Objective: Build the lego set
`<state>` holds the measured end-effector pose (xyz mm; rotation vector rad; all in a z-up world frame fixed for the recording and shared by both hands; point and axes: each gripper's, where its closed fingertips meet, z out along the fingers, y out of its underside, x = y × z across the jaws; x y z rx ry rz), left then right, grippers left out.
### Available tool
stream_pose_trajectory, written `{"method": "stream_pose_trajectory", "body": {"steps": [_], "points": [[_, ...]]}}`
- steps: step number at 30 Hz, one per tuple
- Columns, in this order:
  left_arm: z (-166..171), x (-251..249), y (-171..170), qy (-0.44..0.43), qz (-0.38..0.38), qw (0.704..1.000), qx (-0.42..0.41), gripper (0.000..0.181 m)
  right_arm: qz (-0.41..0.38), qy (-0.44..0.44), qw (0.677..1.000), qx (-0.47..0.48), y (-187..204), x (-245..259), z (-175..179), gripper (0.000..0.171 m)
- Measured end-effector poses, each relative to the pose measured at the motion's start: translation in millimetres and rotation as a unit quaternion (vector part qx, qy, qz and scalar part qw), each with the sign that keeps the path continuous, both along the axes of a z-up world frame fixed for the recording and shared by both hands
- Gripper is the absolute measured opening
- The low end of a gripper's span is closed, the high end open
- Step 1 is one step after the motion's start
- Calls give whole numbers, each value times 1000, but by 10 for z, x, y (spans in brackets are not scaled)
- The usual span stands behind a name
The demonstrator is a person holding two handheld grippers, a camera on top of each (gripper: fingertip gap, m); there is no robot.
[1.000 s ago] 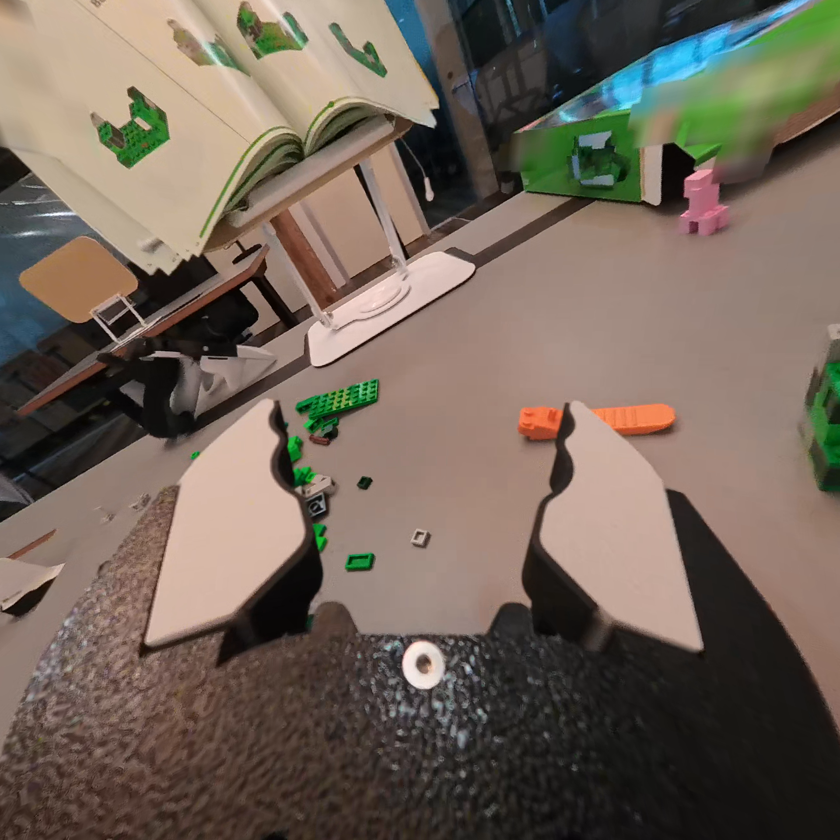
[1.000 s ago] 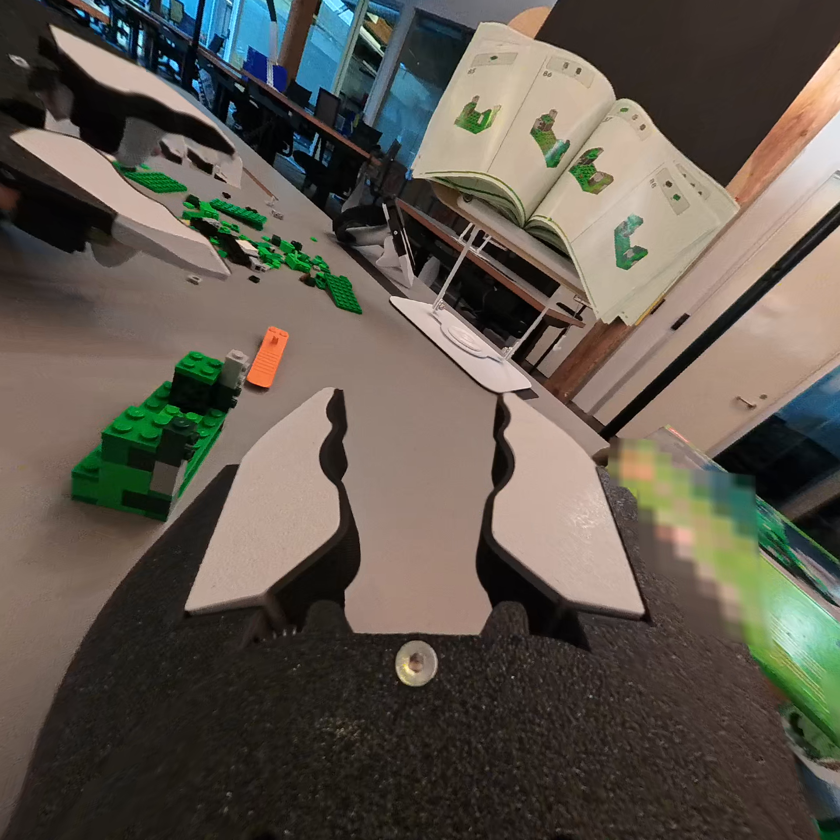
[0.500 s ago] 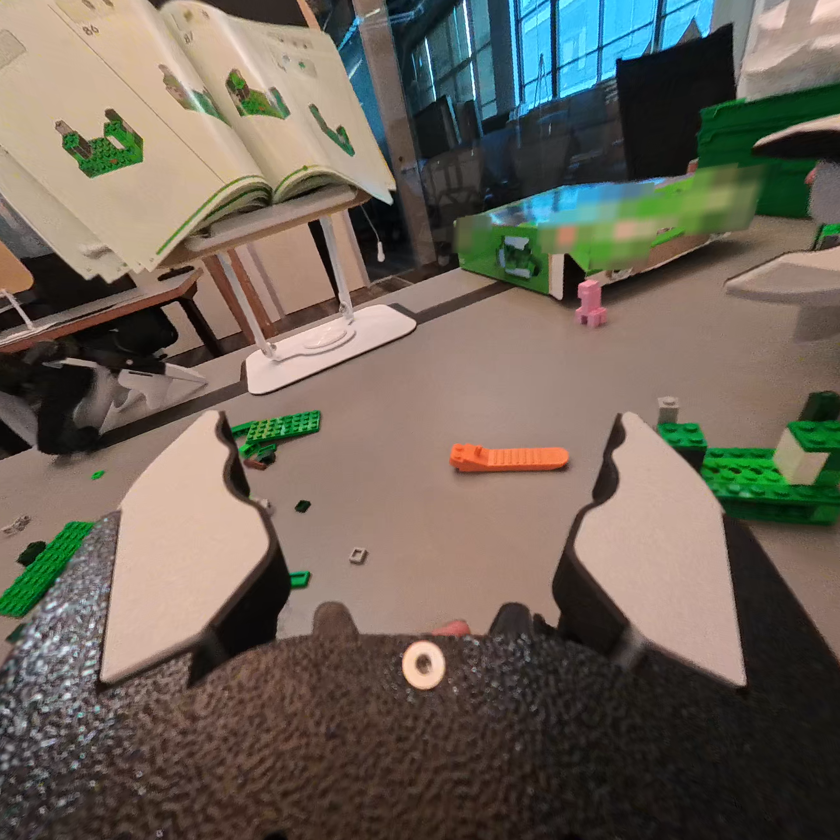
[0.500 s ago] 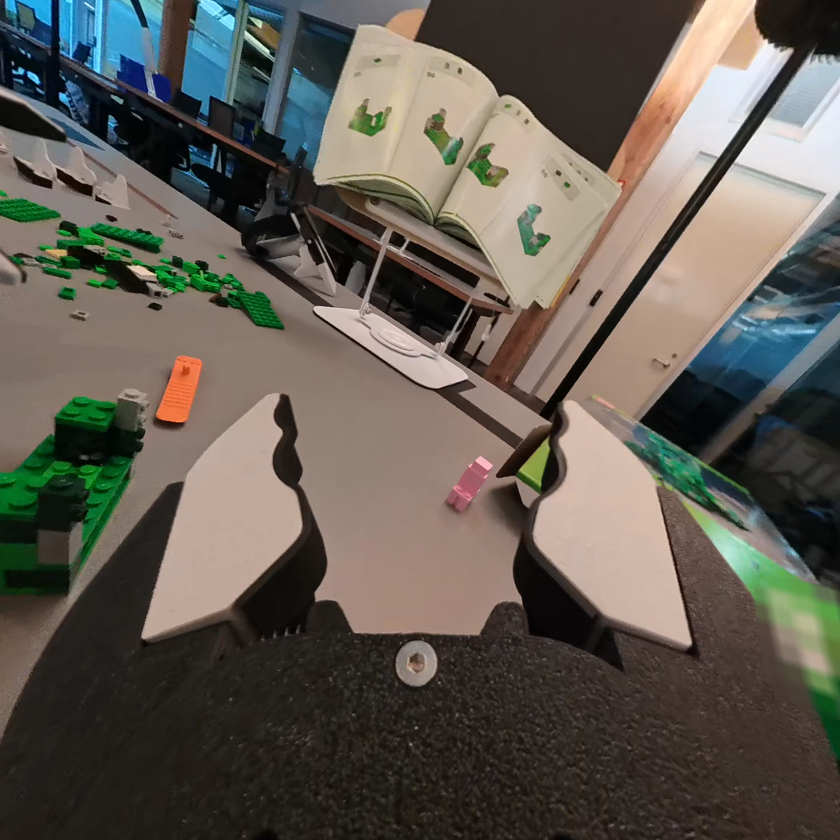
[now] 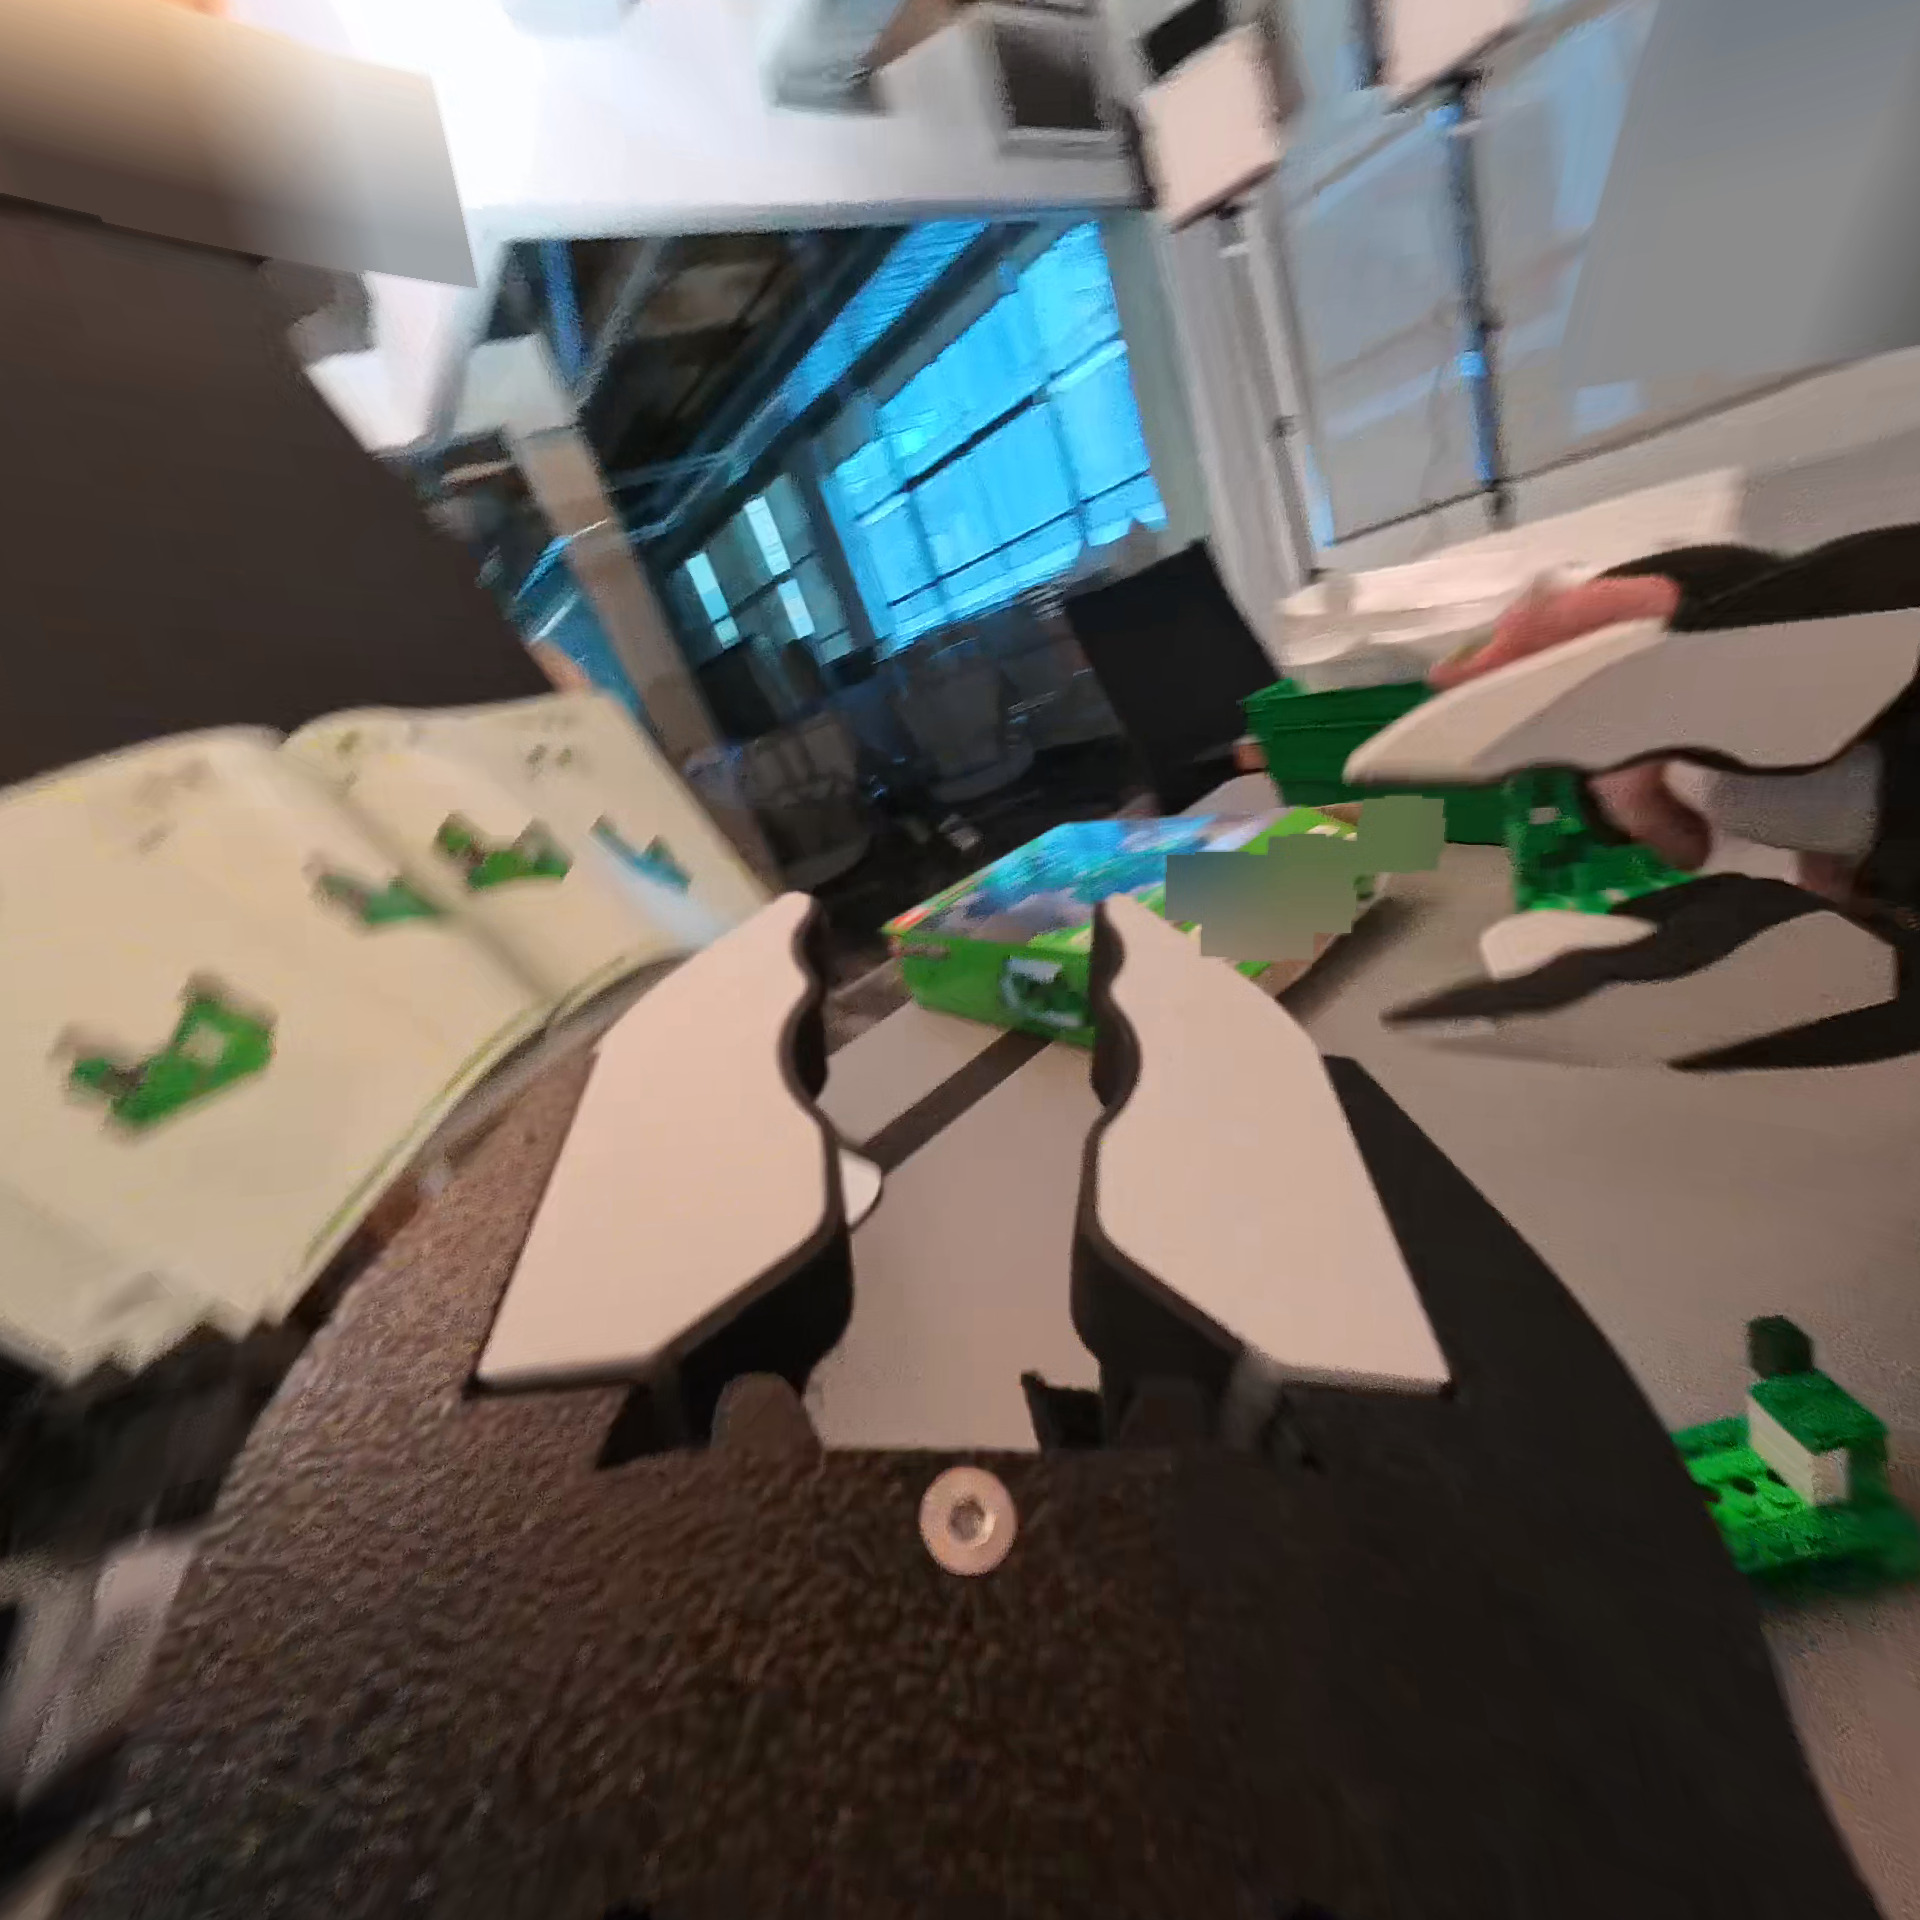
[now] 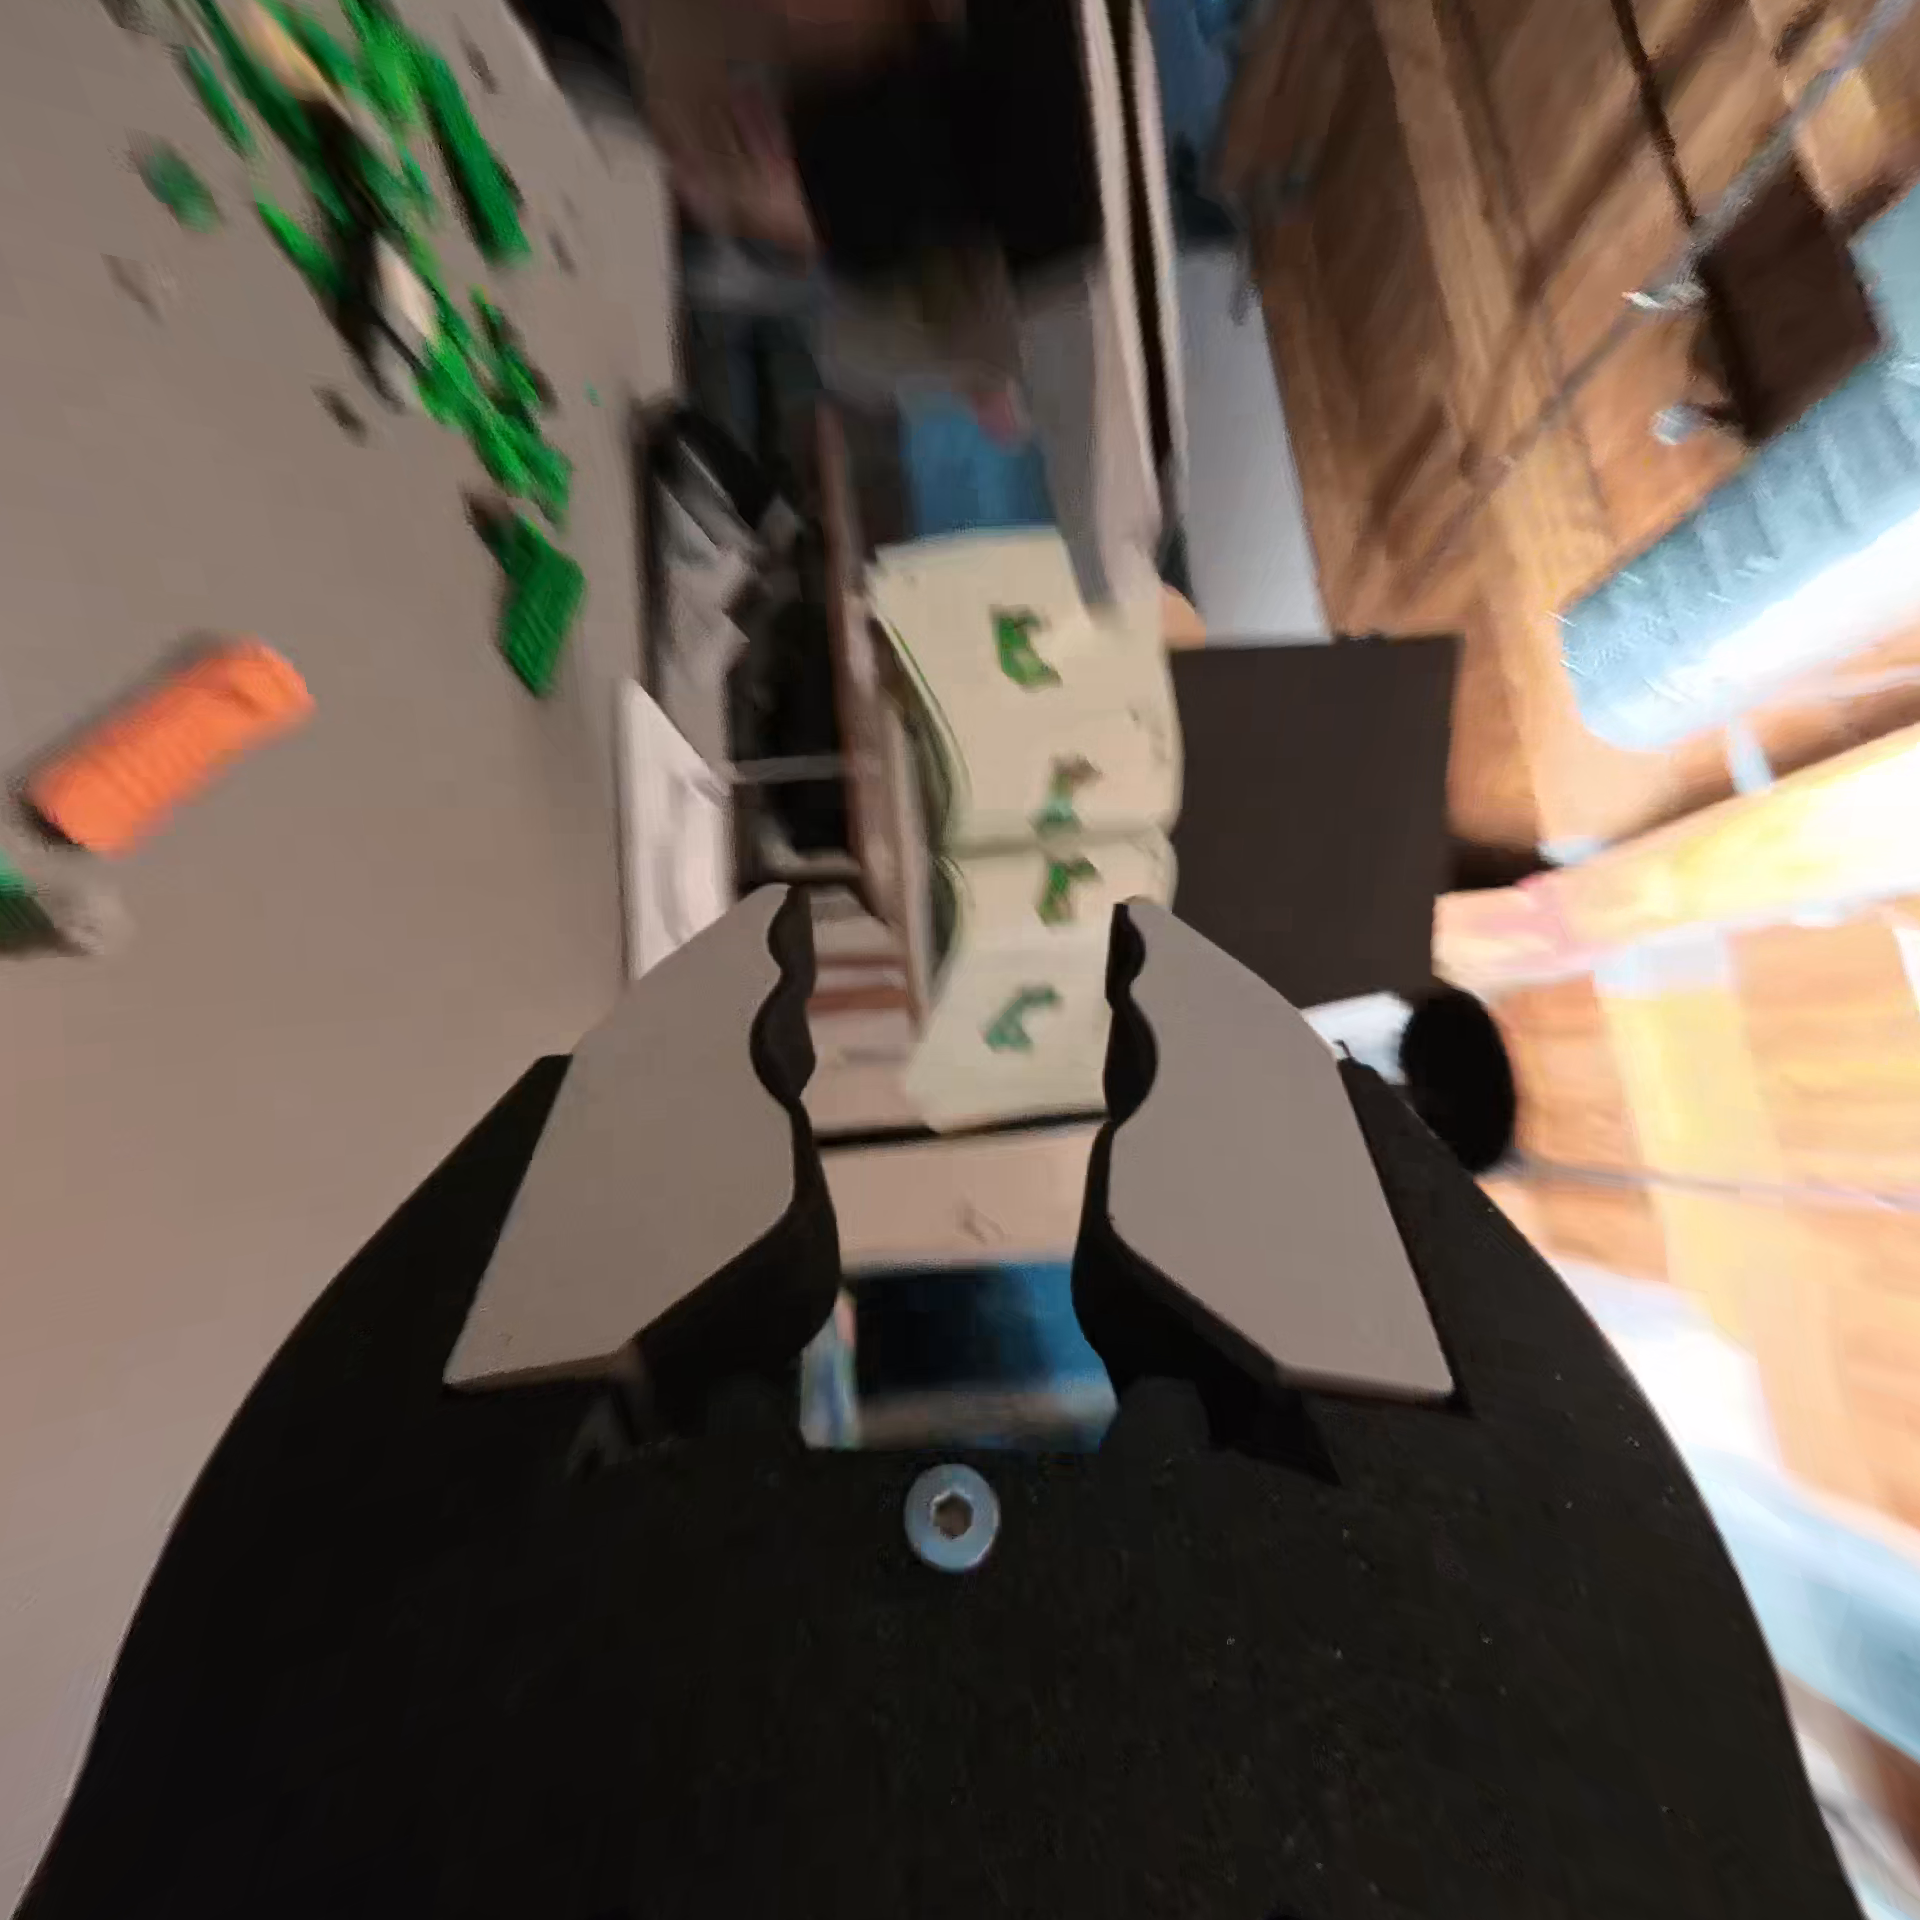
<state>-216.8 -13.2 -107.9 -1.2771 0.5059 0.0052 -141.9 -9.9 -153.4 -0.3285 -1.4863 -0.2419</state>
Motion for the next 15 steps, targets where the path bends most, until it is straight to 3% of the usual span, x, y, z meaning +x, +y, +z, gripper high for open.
{"method": "stream_pose_trajectory", "body": {"steps": [3,6,8,15], "points": [[247,266,126,47,-80,996,12,32,99,-43,992,-57,-480,-78,69,40],[414,654,89,79,-203,976,27,30,177,-122,971,-102,-913,-58,-11,32],[477,934,10,106,-272,956,29,39,214,-152,954,-144,-1137,-33,-49,31],[292,1596,-2,201,-363,909,-24,62,268,-176,922,-219,-1428,1,-113,29]]}}
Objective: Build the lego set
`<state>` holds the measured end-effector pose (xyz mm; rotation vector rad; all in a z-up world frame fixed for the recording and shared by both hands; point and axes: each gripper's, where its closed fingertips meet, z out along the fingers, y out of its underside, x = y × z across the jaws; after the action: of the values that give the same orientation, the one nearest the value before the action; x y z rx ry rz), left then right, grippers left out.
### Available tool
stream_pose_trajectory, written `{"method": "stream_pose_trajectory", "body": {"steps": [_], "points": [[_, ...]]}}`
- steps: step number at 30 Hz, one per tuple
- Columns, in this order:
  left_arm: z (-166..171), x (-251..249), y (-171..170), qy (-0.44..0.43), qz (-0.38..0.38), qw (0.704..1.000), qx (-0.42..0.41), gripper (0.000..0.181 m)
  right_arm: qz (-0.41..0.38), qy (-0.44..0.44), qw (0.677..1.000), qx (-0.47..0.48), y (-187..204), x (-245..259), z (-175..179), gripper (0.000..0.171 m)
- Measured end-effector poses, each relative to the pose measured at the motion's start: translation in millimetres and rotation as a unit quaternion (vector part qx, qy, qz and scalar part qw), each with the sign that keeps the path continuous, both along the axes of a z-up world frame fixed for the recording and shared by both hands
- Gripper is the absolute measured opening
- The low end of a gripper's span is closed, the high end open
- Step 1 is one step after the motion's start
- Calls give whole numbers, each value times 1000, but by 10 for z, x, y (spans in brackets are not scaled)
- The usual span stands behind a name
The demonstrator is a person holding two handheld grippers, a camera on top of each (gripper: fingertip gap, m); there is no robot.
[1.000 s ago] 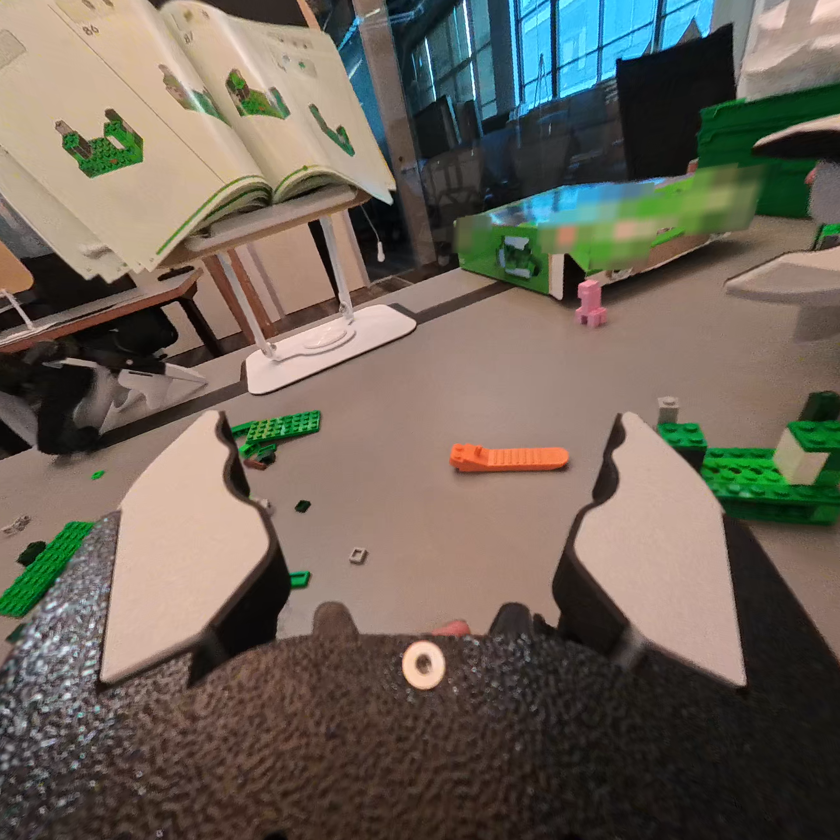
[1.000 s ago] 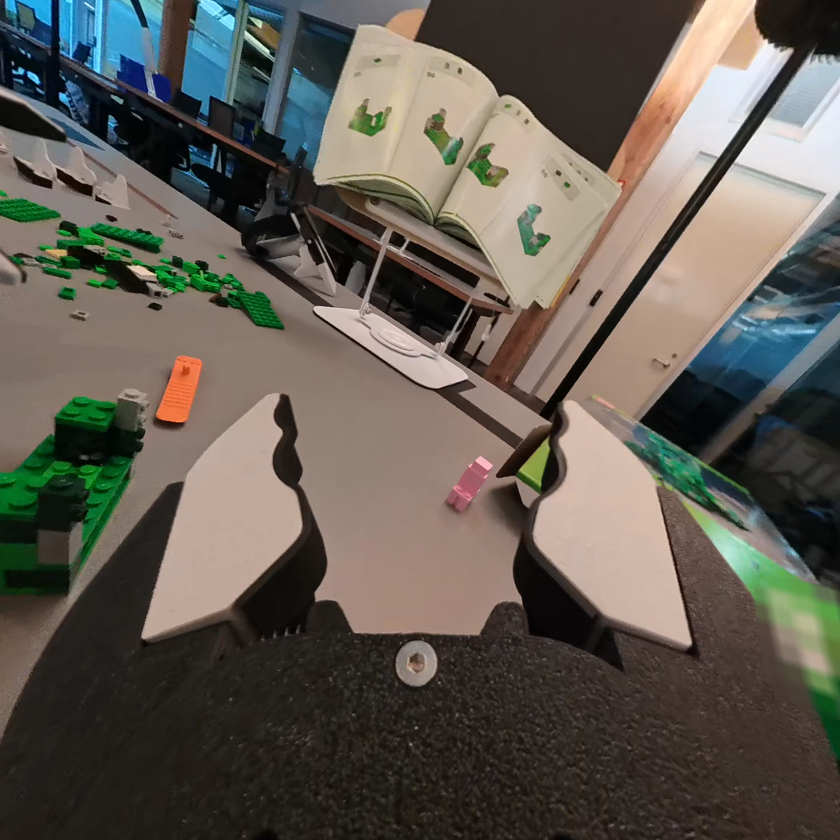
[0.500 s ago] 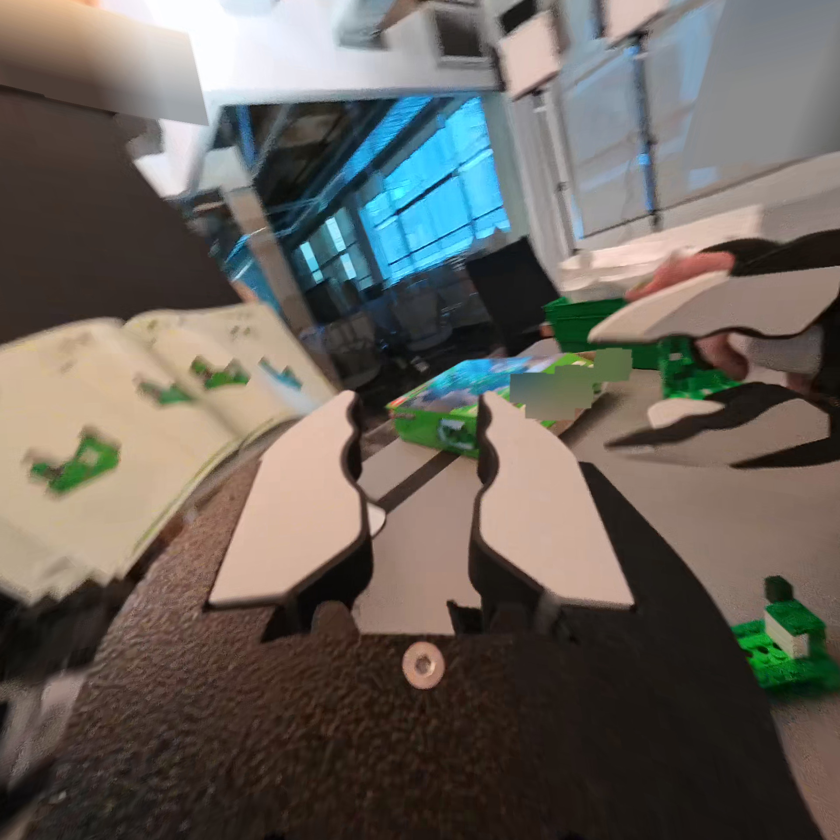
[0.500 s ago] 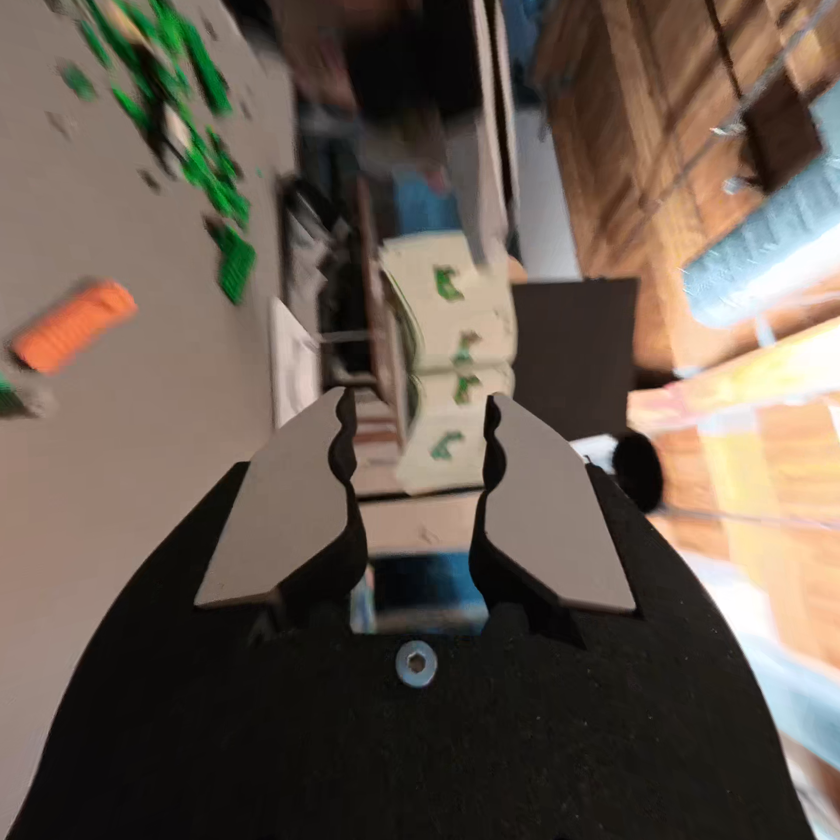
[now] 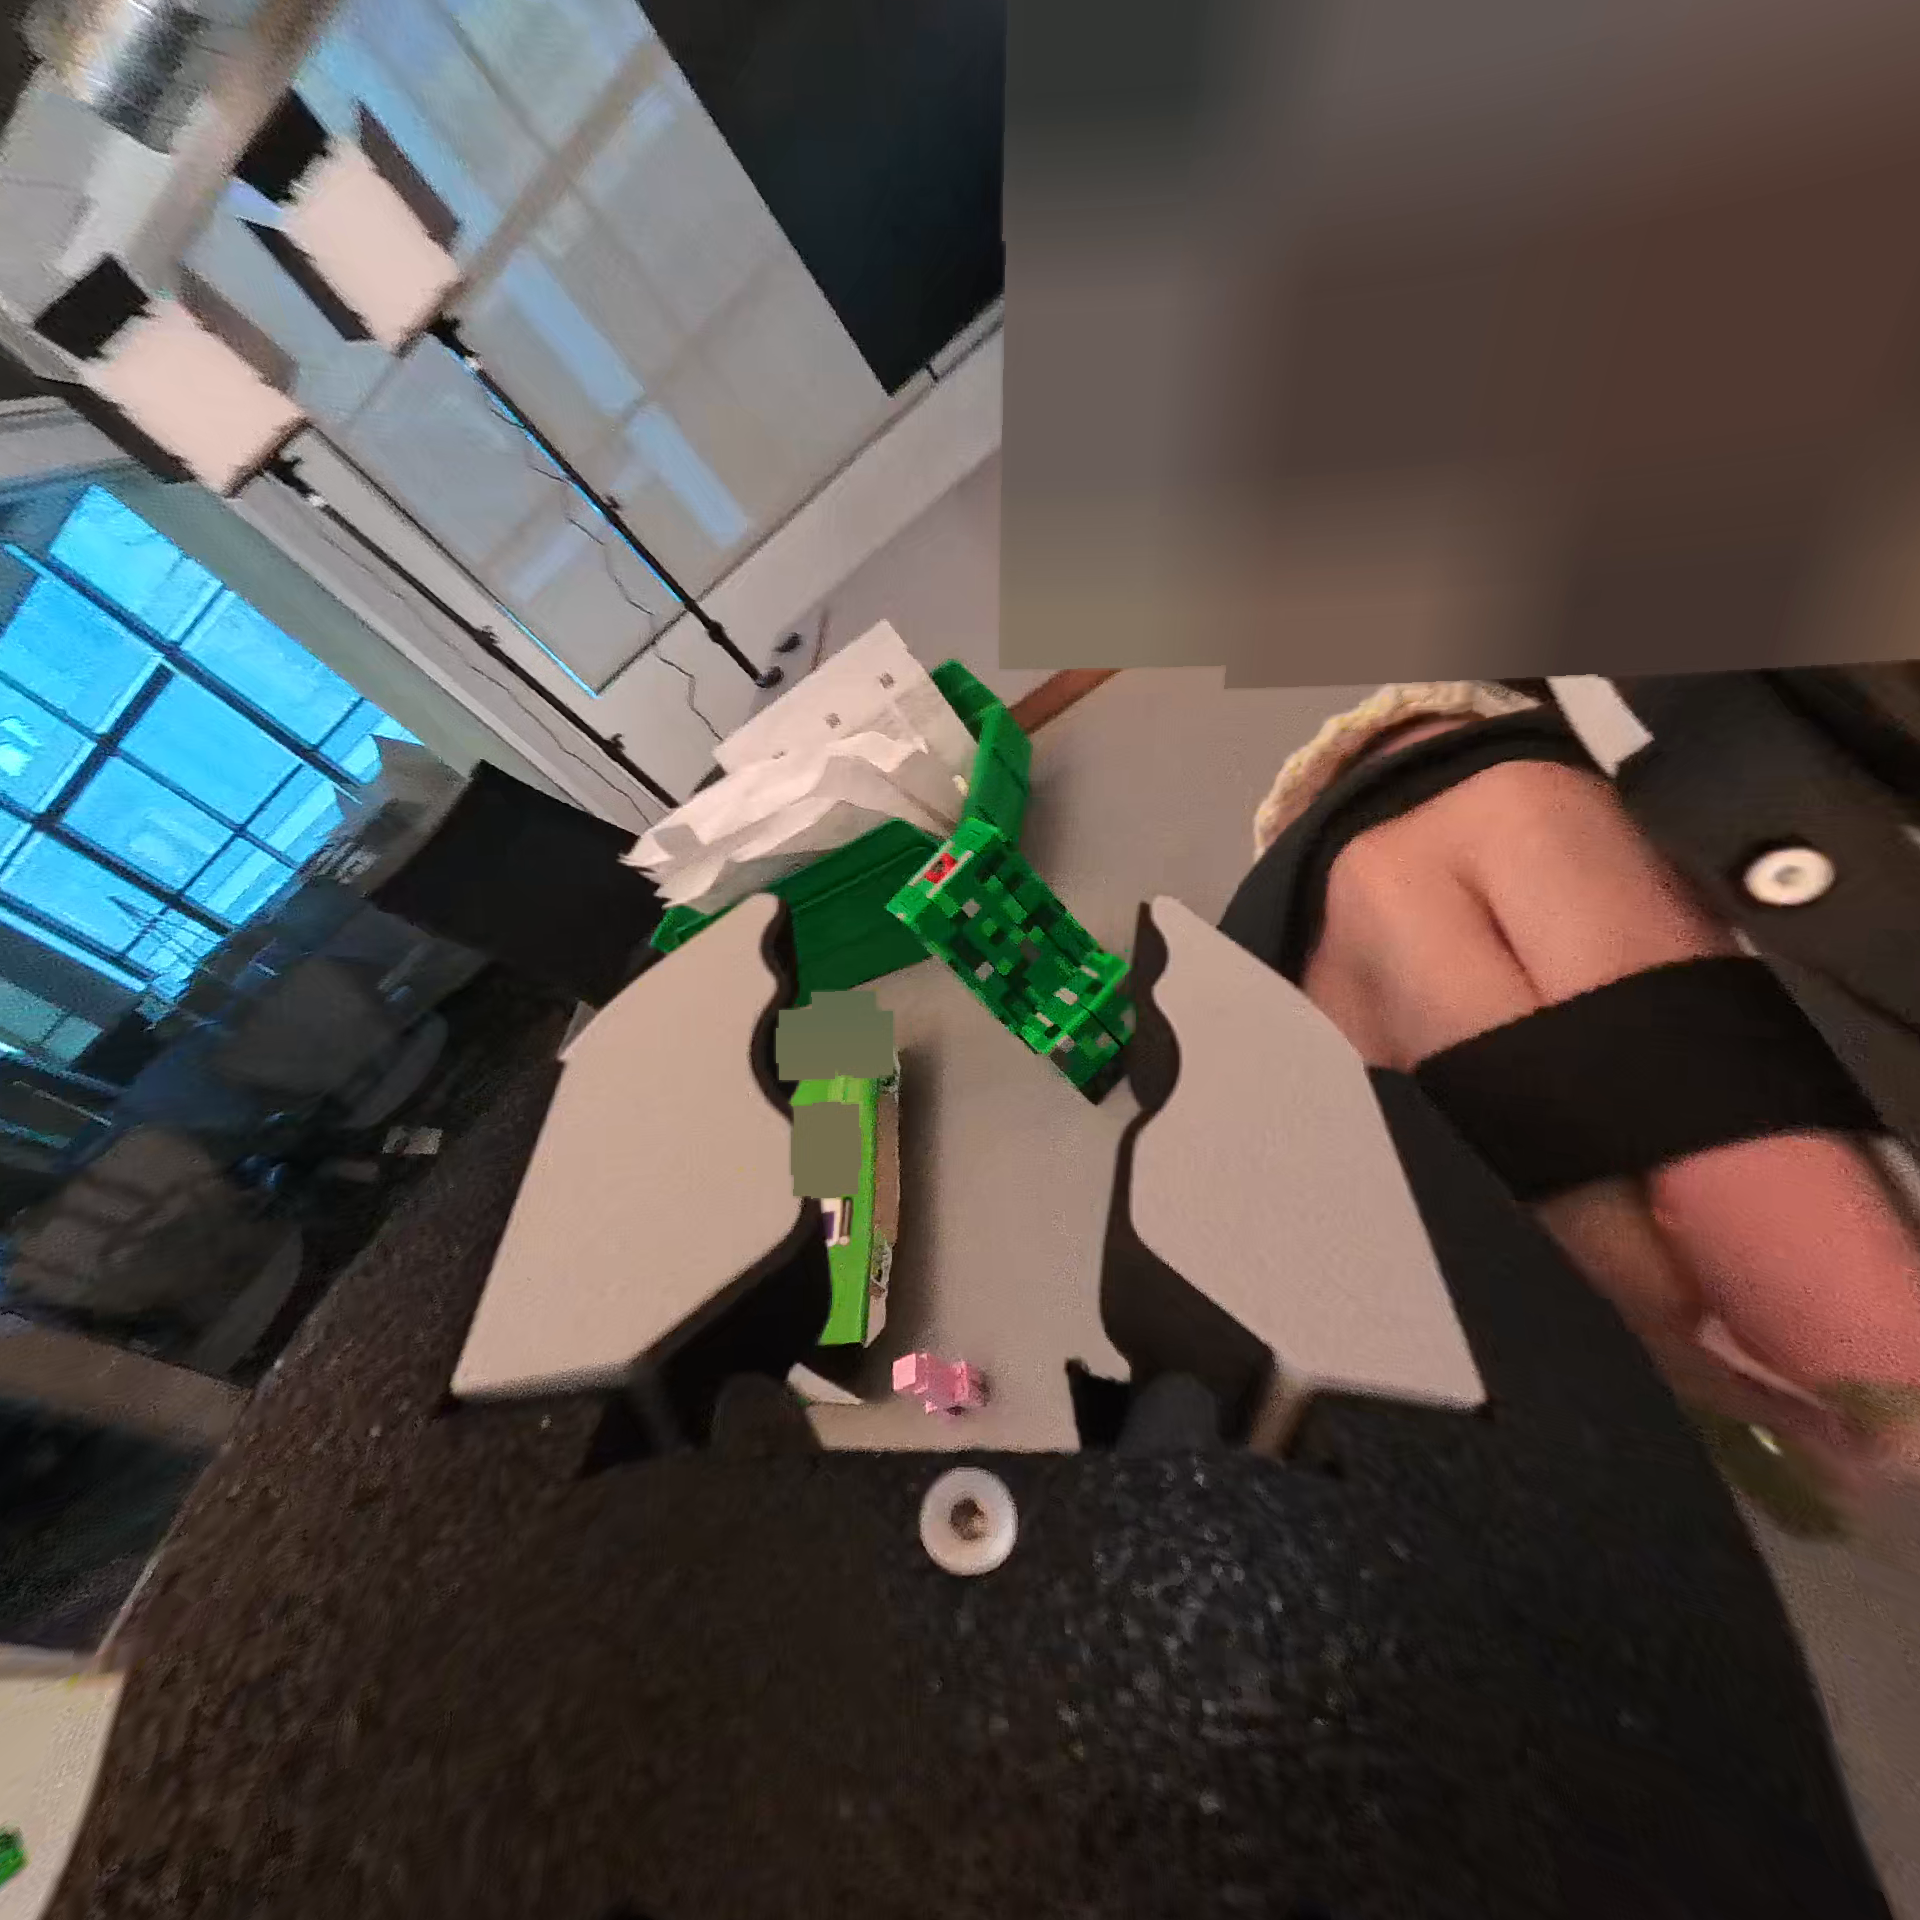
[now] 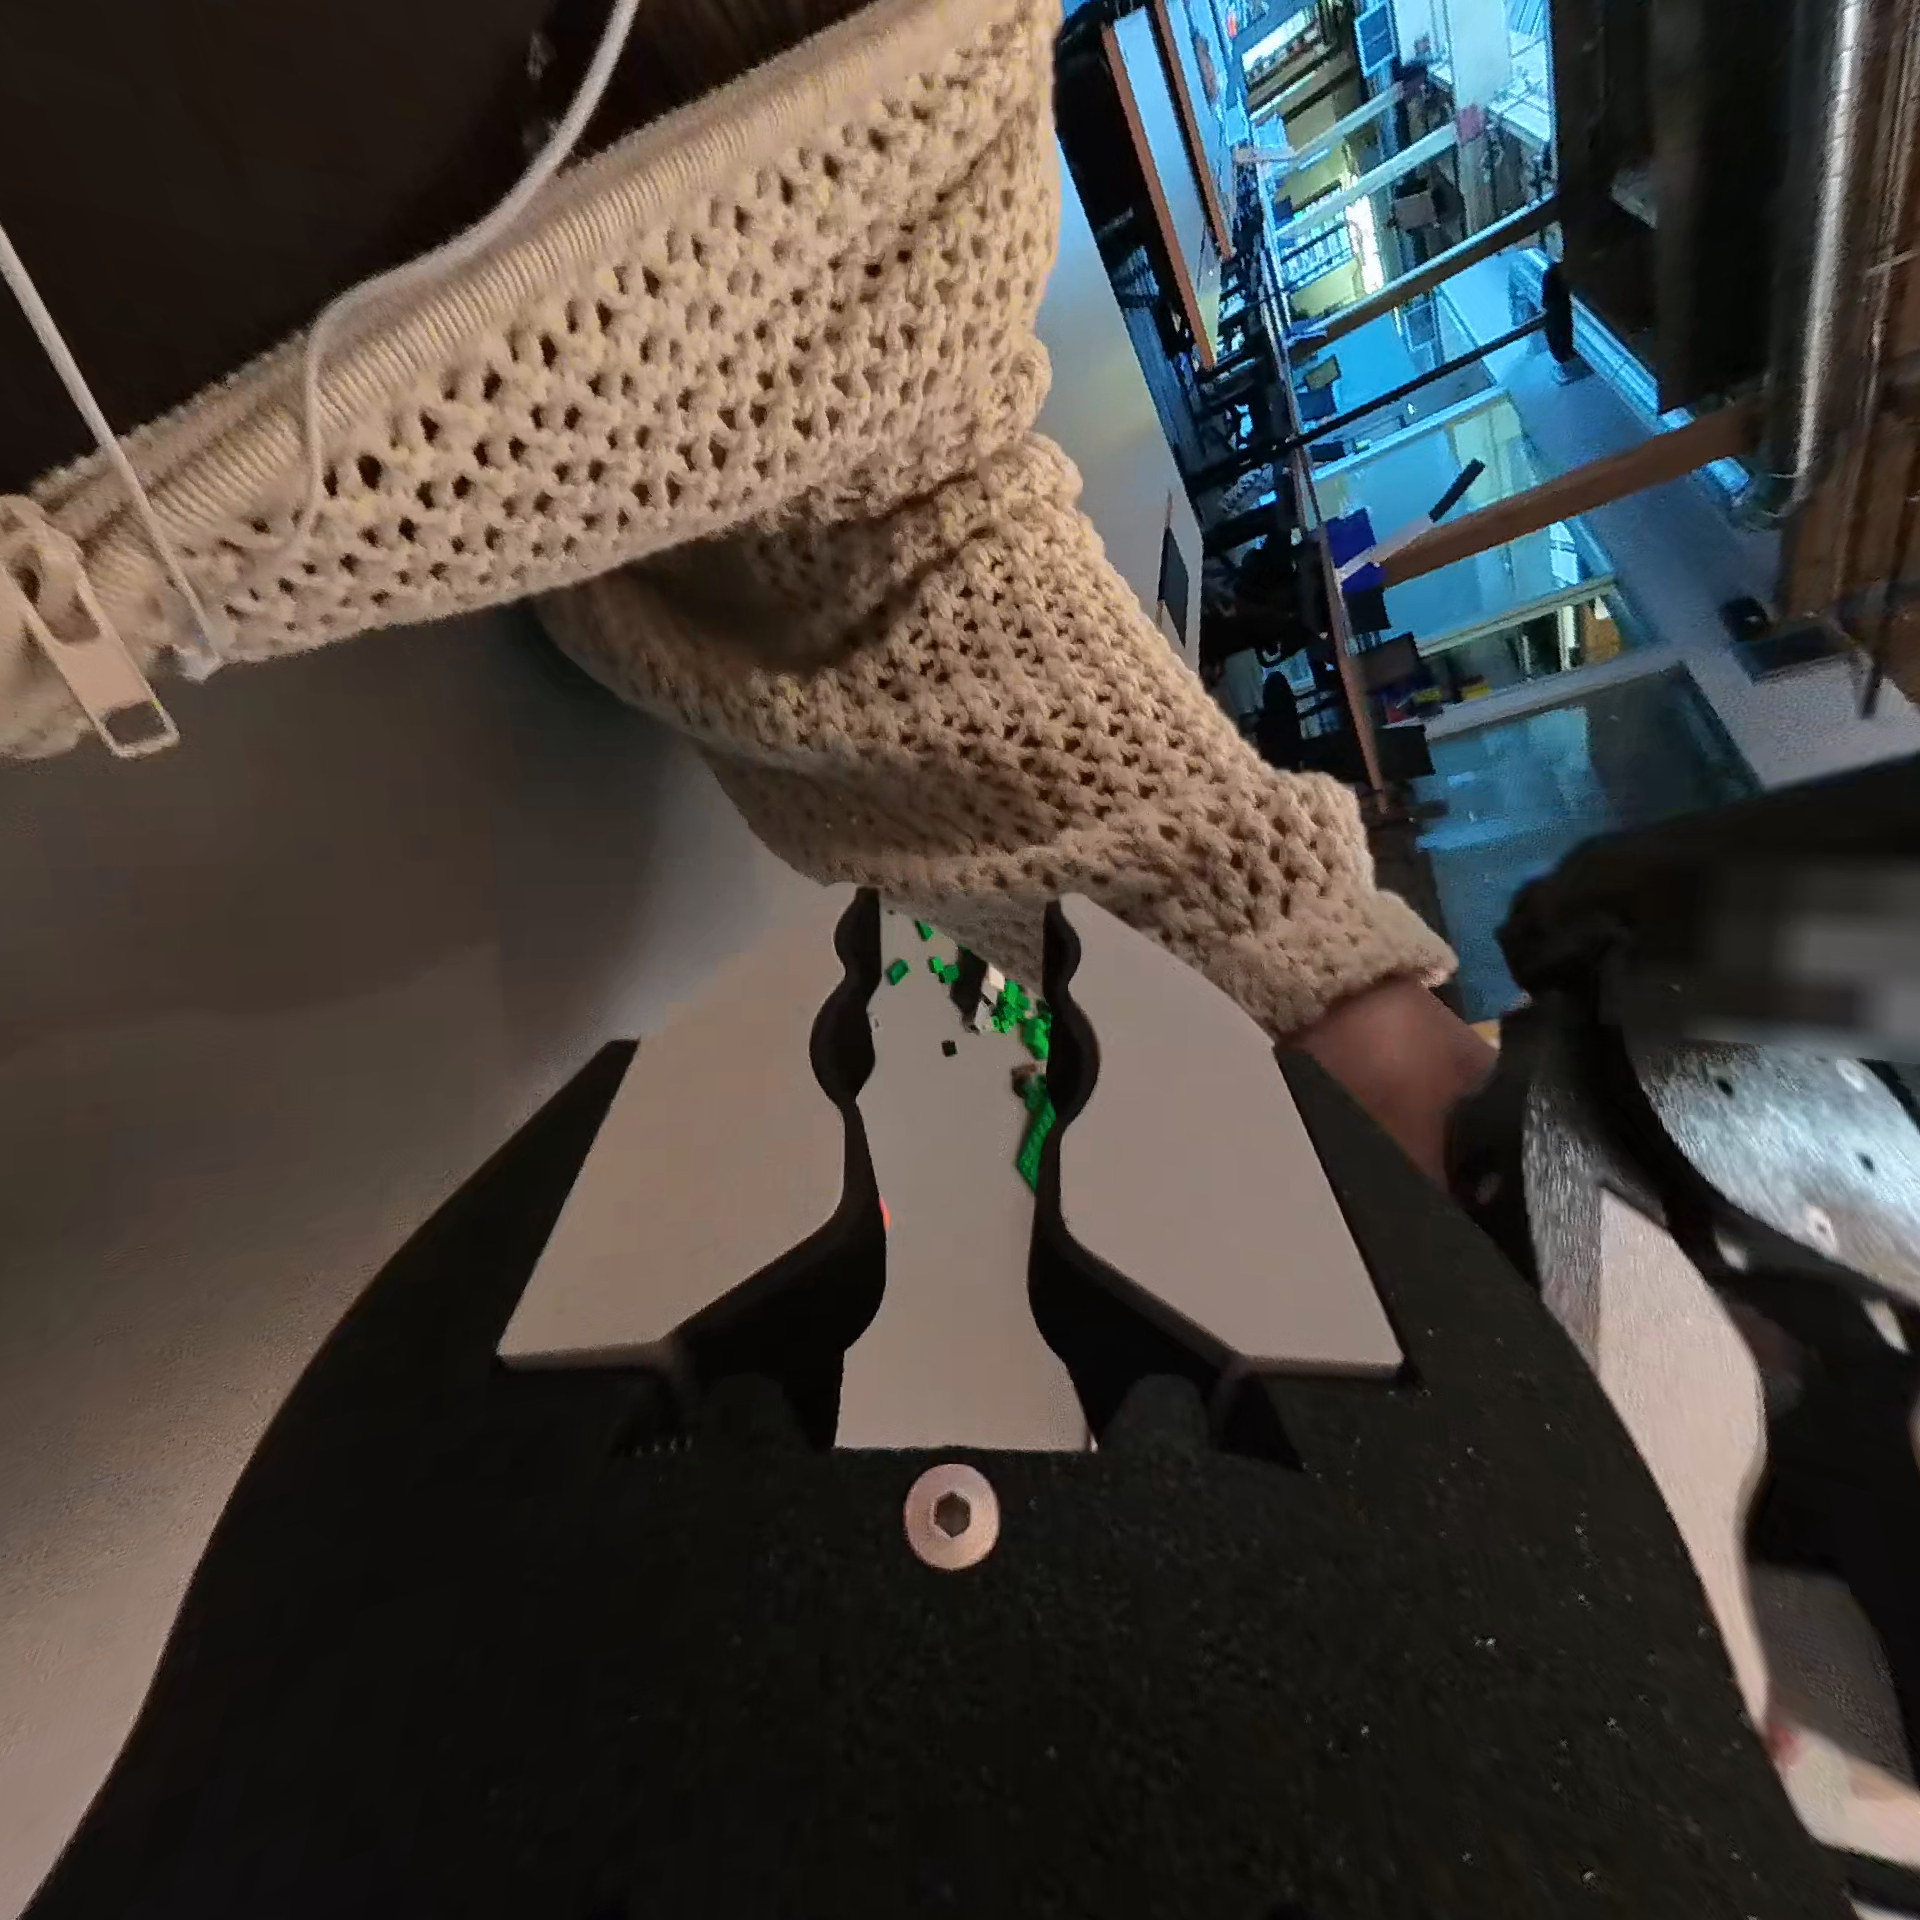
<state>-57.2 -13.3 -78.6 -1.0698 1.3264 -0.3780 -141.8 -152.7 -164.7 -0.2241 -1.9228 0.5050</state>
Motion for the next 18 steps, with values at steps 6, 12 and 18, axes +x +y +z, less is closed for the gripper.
{"method": "stream_pose_trajectory", "body": {"steps": [6,12,18], "points": [[-191,209,-11,48,-24,999,-11,68,9,-6,1000,-18,-54,-15,-37,29],[-227,213,-44,63,-34,997,-13,68,12,-11,1000,-22,-87,-37,-84,29],[-302,115,-117,64,-61,995,-44,69,16,-19,999,-43,-107,31,-69,28]]}}
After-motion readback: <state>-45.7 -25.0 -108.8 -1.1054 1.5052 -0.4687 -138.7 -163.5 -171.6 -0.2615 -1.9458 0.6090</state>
